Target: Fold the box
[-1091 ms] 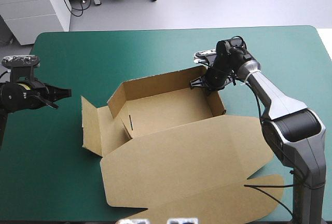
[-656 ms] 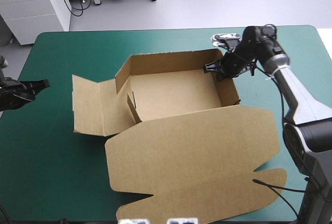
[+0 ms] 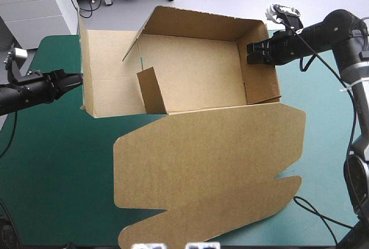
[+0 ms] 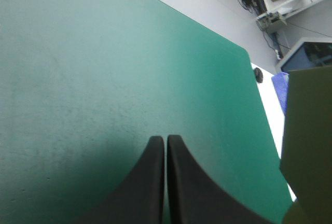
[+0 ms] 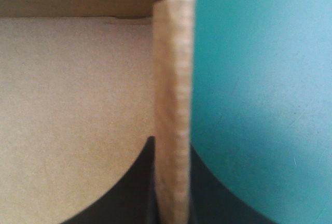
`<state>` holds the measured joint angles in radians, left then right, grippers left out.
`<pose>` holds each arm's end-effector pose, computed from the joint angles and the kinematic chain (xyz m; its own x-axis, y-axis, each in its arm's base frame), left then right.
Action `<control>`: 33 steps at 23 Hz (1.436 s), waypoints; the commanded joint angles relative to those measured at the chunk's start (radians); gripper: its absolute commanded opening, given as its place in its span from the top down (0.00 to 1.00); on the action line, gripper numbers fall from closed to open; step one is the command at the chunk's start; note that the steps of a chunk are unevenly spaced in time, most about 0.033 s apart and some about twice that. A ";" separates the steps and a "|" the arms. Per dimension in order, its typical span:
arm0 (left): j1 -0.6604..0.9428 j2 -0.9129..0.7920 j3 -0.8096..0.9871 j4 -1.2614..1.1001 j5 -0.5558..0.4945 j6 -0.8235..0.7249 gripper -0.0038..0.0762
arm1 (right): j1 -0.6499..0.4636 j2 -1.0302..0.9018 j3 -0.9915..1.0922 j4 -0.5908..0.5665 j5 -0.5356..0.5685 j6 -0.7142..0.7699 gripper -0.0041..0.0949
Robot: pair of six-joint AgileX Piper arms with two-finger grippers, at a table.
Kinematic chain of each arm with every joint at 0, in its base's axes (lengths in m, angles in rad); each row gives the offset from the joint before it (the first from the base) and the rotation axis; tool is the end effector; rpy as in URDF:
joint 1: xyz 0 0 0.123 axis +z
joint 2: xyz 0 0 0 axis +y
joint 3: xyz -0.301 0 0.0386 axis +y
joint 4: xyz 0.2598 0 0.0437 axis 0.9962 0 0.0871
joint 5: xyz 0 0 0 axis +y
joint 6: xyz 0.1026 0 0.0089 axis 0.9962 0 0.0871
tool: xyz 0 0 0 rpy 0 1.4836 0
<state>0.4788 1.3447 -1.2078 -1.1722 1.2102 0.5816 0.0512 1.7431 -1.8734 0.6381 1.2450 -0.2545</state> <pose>0.2786 0.0446 0.3937 -0.6935 -0.4259 -0.5811 0.1933 0.6670 -0.7195 0.3871 0.0780 0.4206 -0.8073 -0.0591 -0.5872 -0.3851 0.8067 0.4482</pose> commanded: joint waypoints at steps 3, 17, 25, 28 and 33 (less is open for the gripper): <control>-0.117 -0.027 -0.027 -0.122 0.047 0.015 0.95 | 0.017 -0.054 -0.026 0.104 -0.051 0.001 0.98; -0.166 -0.080 -0.027 -0.150 0.079 0.068 0.96 | 0.110 -0.052 -0.026 -0.030 -0.172 0.080 0.98; -0.166 -0.163 -0.027 -0.150 0.079 0.061 0.96 | 0.137 -0.026 -0.026 -0.037 -0.212 0.090 0.98; -0.166 -0.178 -0.027 -0.150 0.079 0.057 0.96 | 0.170 -0.008 -0.026 -0.064 -0.216 0.090 0.98; -0.166 -0.186 -0.027 -0.139 0.079 0.035 0.96 | 0.225 0.021 -0.026 -0.057 -0.271 0.095 0.98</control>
<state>0.3179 1.1816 -1.2078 -1.2379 1.2281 0.6350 0.2634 1.8100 -1.8734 0.5285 1.0430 -0.1723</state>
